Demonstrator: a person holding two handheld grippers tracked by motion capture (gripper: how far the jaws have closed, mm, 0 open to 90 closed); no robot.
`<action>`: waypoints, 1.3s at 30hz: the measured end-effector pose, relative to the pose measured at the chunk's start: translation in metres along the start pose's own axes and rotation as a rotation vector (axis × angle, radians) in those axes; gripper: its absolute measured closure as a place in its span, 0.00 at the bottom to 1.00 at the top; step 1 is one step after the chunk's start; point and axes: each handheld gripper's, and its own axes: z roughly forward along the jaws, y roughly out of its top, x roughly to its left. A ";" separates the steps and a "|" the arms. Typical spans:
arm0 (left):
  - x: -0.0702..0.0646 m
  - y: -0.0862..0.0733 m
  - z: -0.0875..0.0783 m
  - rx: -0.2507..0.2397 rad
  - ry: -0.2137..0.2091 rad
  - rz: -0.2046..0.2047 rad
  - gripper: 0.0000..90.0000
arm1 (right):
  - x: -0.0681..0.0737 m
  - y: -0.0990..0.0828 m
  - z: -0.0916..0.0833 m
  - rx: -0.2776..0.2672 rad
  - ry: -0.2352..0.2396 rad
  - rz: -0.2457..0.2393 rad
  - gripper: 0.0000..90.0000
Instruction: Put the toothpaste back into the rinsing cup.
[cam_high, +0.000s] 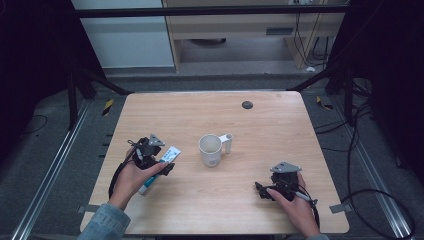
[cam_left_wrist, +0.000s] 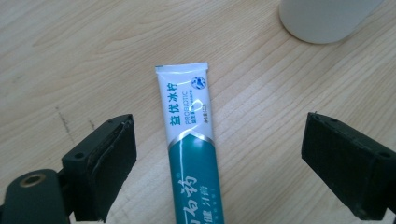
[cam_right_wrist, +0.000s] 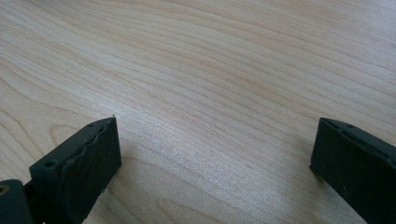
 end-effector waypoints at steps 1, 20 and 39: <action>0.000 0.003 0.001 0.016 0.004 0.000 0.11 | 0.000 0.000 0.000 0.000 0.000 0.000 0.02; 0.020 0.021 0.008 0.189 0.022 -0.047 0.21 | 0.000 0.000 0.000 0.000 0.000 0.001 0.02; 0.022 0.021 0.031 0.265 -0.009 -0.058 0.33 | 0.000 0.000 0.000 0.000 0.000 0.001 0.02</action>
